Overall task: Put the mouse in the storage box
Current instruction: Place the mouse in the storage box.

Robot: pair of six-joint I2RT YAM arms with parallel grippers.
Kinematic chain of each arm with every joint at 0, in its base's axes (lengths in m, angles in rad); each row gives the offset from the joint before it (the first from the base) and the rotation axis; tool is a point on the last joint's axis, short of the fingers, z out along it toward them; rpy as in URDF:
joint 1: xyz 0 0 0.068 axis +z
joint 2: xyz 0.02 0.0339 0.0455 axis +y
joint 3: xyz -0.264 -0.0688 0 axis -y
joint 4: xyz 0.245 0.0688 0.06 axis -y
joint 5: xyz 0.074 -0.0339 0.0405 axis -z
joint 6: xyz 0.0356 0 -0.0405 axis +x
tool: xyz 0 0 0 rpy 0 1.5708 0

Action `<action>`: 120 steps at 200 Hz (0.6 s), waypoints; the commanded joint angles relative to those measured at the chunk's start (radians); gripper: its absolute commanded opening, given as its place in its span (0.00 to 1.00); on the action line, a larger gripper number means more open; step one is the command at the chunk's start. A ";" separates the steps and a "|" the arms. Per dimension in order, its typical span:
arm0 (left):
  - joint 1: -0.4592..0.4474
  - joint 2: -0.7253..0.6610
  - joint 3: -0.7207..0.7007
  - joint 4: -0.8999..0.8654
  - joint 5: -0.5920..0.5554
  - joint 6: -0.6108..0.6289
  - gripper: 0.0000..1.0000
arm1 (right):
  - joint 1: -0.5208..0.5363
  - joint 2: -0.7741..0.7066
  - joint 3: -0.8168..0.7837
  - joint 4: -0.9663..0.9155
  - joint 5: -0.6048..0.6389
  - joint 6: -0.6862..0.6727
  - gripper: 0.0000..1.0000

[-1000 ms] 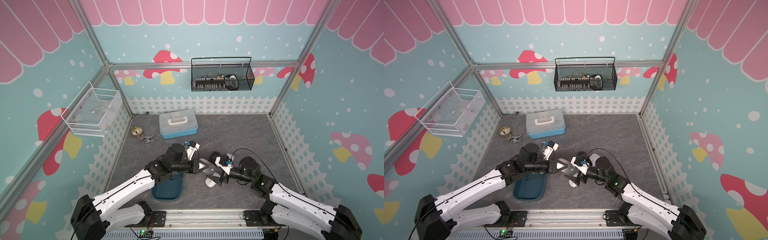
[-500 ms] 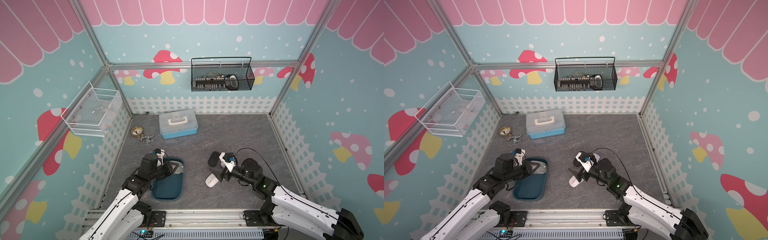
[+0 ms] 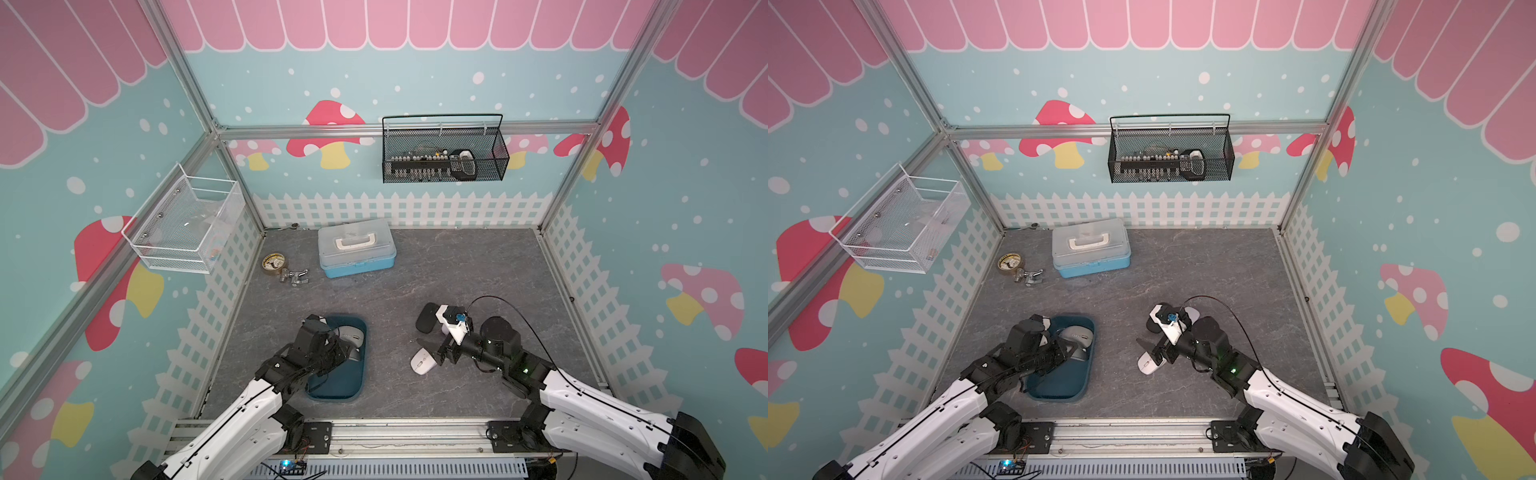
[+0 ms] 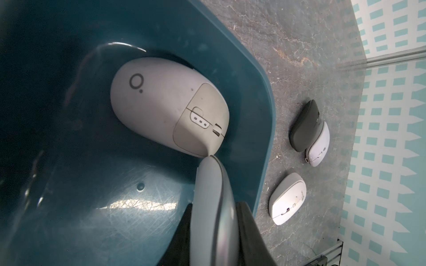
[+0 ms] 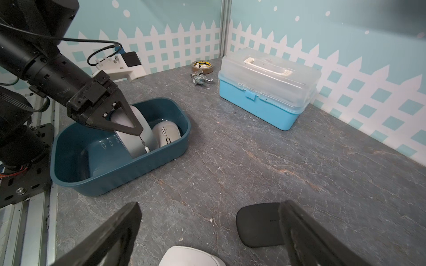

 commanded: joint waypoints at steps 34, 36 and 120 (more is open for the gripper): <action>-0.013 0.033 -0.055 0.085 -0.004 0.000 0.04 | 0.006 0.029 -0.001 0.002 -0.009 0.025 0.99; -0.013 0.034 -0.057 0.089 0.000 0.001 0.04 | 0.005 0.029 -0.001 0.001 -0.009 0.024 0.99; -0.013 0.040 -0.085 0.108 0.021 -0.014 0.70 | 0.006 0.074 0.037 -0.061 0.043 0.065 0.99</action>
